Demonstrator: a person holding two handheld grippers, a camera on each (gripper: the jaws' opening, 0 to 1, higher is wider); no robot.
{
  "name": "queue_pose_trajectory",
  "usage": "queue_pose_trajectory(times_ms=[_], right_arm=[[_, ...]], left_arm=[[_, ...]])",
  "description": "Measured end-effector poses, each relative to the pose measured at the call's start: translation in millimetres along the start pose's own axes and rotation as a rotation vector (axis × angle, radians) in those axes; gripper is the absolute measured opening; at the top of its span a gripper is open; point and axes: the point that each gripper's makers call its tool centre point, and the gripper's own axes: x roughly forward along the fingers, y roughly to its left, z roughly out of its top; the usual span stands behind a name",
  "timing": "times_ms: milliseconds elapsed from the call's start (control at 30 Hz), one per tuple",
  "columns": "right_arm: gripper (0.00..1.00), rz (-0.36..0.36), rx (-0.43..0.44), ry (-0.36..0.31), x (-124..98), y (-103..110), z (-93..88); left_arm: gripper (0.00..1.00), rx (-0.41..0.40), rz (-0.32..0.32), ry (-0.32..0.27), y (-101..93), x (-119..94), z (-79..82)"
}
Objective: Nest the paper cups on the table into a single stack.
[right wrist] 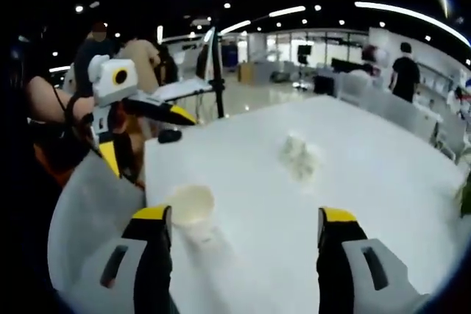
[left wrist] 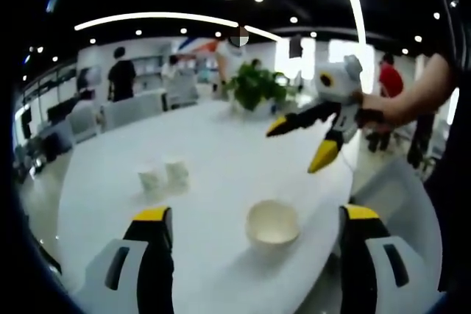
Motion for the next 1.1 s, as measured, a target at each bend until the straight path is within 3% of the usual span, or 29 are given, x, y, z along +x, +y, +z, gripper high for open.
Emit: queue_pose_trajectory(times_ms=[167,367,500,933,1100], right_arm=[[0.83,-0.03,0.005,-0.021,-1.3,-5.3,0.9],[1.0,-0.091,0.047,-0.053,-3.0,-17.1,2.6],[1.0,-0.126,0.038,-0.062,-7.6,-22.7,2.9],[1.0,-0.137,0.101,-0.085,-9.3,-26.1,-2.3],[1.0,-0.138,0.097,-0.082,-10.3,-25.7,-3.6]], left_arm=[[0.91,-0.005,0.003,0.003,2.2,-0.3,-0.9],[0.91,-0.025,0.021,-0.016,7.8,-3.2,2.8],[0.91,-0.038,0.029,-0.029,10.5,-4.6,5.6],[0.9,-0.042,0.043,-0.028,14.2,-3.0,7.3],[0.91,-0.092,0.074,-0.038,24.9,-3.0,8.9]])
